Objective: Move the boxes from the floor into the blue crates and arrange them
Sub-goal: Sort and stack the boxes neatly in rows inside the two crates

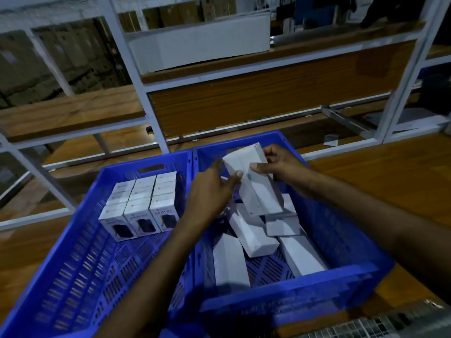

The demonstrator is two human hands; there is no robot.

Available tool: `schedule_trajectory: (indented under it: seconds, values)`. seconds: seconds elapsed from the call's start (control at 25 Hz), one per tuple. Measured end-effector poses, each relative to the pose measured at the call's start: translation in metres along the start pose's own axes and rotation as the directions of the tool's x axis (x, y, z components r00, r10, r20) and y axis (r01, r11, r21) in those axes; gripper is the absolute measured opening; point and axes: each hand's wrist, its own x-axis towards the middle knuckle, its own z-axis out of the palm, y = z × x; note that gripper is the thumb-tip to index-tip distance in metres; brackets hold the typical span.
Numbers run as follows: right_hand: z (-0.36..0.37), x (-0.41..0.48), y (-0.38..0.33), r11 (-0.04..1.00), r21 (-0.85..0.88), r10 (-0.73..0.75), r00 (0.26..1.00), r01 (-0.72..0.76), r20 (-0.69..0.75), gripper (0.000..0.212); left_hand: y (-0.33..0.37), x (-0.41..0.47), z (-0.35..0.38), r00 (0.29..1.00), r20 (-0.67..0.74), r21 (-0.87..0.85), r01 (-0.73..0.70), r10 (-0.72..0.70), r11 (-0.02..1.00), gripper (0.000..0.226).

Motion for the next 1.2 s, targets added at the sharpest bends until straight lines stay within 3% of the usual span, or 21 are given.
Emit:
schedule_trajectory:
  seconds: [0.04,0.12,0.2,0.24,0.32,0.48,0.56,0.68,0.76,0.84,0.96,1.04,1.12,1.2]
  values:
    - [0.001,0.001,0.002,0.997,-0.028,-0.07,0.997,0.07,-0.019,0.049,0.003,0.003,0.002,0.994,0.066,-0.203,0.095,-0.083,0.975,0.057]
    - [0.004,0.002,0.007,0.968,-0.141,-0.211,0.978,0.207,-0.009,0.054,0.011,0.008,0.002,0.953,0.222,-0.544,0.298,-0.209,0.784,0.066]
    - [0.009,0.004,0.012,0.921,-0.238,-0.301,0.952,0.307,0.064,0.054,0.02,0.012,0.001,0.915,0.289,-0.696,0.402,-0.281,0.595,0.06]
    - [0.012,0.006,0.014,0.904,-0.26,-0.325,0.941,0.339,0.099,0.054,0.019,0.014,0.003,0.913,0.263,-0.718,0.401,-0.311,0.569,0.048]
    - [0.011,0.014,0.019,0.881,-0.281,-0.344,0.923,0.381,0.175,0.052,0.011,0.018,0.008,0.909,0.16,-0.687,0.383,-0.386,0.617,0.034]
    - [-0.002,0.033,0.017,0.872,-0.305,-0.329,0.919,0.384,0.217,0.043,-0.002,0.021,0.011,0.874,0.17,-0.631,0.452,-0.456,0.631,0.05]
    - [-0.013,0.045,0.015,0.808,-0.432,-0.34,0.916,0.401,0.214,0.06,-0.006,0.022,0.008,0.881,0.219,-0.63,0.456,-0.418,0.629,0.05]
    - [-0.027,0.06,0.008,0.777,-0.521,-0.181,0.918,0.353,0.353,0.075,-0.013,0.023,0.004,0.907,0.286,-0.596,0.421,-0.309,0.684,0.048]
    - [-0.03,0.067,0.007,0.855,-0.423,-0.063,0.869,0.301,0.491,0.056,-0.015,0.026,0.003,0.917,0.302,-0.616,0.398,-0.262,0.68,0.042]
    - [-0.027,0.072,0.01,0.925,-0.309,-0.039,0.865,0.22,0.5,0.042,-0.014,0.035,0.006,0.926,0.257,-0.658,0.378,-0.277,0.651,0.042]
    - [-0.017,0.089,0.019,0.971,-0.221,-0.026,0.956,0.094,0.291,0.046,-0.015,0.058,0.015,0.893,0.16,-0.695,0.405,-0.421,0.594,0.055]
    - [-0.01,0.104,0.024,0.989,-0.082,0.138,0.975,-0.125,0.172,0.043,-0.018,0.071,0.024,0.868,0.191,-0.7,0.448,-0.458,0.557,0.068]
    - [-0.004,0.117,0.028,0.91,0.173,0.351,0.921,-0.378,0.168,0.035,-0.022,0.074,0.036,0.867,0.223,-0.624,0.478,-0.445,0.618,0.08]
    - [0.004,0.124,0.033,0.812,0.301,0.461,0.865,-0.5,0.197,0.03,-0.031,0.073,0.049,0.886,0.225,-0.482,0.463,-0.406,0.744,0.082]
